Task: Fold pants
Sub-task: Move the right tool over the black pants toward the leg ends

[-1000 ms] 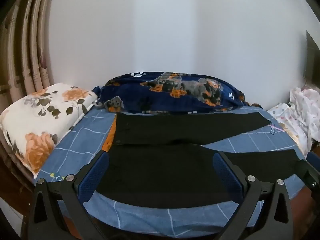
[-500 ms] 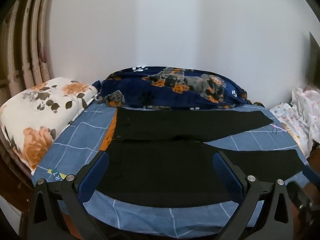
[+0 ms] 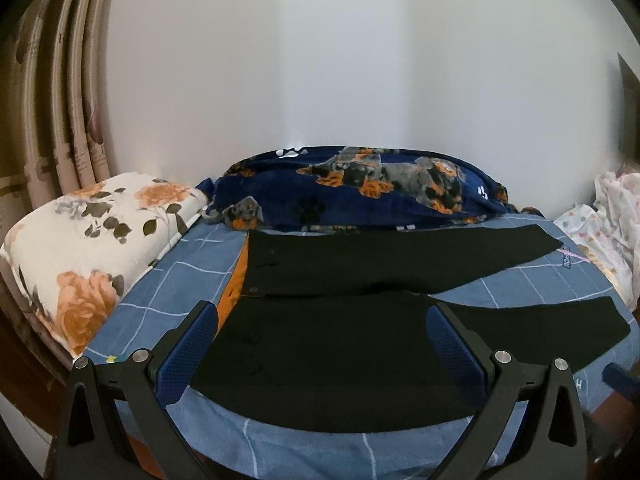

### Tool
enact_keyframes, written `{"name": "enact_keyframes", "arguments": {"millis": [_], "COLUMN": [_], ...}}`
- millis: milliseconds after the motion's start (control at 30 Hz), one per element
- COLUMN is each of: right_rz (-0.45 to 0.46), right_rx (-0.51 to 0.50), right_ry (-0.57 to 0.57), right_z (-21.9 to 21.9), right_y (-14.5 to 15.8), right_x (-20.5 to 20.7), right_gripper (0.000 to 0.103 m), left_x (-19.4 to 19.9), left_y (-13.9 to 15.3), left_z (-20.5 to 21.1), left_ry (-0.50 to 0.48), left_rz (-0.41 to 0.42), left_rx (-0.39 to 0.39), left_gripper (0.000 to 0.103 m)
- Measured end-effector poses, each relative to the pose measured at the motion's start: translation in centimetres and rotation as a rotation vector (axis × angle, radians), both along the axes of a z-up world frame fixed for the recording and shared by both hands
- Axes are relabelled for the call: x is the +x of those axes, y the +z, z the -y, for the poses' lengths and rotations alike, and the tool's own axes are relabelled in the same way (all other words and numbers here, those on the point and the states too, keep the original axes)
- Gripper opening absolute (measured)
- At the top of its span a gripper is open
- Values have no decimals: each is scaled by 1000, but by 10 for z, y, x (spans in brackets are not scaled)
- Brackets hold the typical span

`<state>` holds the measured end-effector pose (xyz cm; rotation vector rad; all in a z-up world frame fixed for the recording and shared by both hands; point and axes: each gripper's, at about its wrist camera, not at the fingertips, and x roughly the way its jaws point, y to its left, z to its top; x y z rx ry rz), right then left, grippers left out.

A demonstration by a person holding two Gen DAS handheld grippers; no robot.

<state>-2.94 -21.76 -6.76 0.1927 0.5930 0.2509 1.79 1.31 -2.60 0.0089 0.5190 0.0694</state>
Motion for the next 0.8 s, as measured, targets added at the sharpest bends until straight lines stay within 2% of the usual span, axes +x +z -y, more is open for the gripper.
{"name": "enact_keyframes", "arguments": {"millis": [100,300,433,567,667,800], "right_rz": [-20,-43,-91,-60,-35,-39], "right_rx": [25,-8,-42,-86,-104,-122], "right_ry": [36,11,55,82,109,148], "right_z": [-1,0,-3,-7,-13,-22], "right_y": [-4,-3,-2,4,9,7], "right_x": [6,18,35,48,58,80], "right_gripper": [103,103,103,103,103,103], "left_x": [3,7,19,35,55,96], "left_y": [0,-2,-4,-9,-18,-29], "left_z": [0,-3,-7,-14,-24,-56], "left_ry": [-11,-15,-22,-52,-95,-110], "left_rz": [-5,-14,-34,-49,-132,-249], "left_rx": [-4,-2,8,19,0,-89], "left_gripper": [103,103,103,103,103,103]}}
